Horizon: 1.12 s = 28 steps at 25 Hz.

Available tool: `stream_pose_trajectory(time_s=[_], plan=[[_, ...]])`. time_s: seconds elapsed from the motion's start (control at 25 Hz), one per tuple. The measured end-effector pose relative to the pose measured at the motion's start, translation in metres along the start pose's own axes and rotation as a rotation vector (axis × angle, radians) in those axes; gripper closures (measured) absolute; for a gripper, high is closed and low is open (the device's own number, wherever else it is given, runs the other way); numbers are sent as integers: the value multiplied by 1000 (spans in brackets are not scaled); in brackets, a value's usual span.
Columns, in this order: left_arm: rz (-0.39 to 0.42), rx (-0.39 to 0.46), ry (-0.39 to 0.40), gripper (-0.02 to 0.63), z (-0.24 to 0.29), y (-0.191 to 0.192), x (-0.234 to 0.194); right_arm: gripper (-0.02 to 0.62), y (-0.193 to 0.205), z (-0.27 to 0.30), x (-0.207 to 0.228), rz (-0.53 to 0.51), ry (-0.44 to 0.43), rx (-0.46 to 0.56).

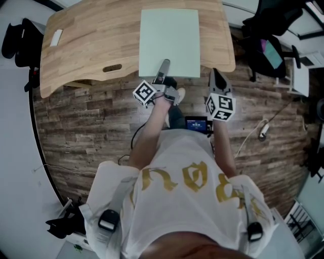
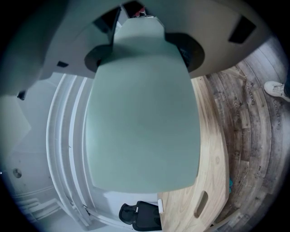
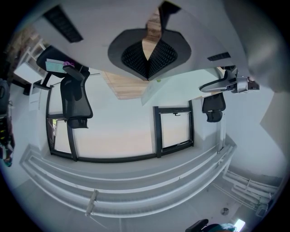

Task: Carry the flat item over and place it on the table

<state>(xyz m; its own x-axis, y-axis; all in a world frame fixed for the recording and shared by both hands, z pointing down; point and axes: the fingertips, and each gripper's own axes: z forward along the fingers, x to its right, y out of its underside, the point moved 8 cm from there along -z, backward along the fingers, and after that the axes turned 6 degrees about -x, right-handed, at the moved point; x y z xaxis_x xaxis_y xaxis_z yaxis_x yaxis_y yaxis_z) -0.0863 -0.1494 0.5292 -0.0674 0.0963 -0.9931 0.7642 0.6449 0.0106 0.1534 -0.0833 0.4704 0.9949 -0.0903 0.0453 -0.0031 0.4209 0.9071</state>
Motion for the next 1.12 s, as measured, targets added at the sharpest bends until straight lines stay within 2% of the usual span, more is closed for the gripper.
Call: stream_pose_trajectory(time_s=[0.36,0.52,1.12], plan=[[3,-9,-35,325,8,-1,-17,597,8,13,11,0,6,-29],[19,-14,-24,325,16,-2,-21,597,13,23,14,-3,2,-52],[-44,8,-80,325,10,1,-61,597,38,52,18,-3,-22,-138]])
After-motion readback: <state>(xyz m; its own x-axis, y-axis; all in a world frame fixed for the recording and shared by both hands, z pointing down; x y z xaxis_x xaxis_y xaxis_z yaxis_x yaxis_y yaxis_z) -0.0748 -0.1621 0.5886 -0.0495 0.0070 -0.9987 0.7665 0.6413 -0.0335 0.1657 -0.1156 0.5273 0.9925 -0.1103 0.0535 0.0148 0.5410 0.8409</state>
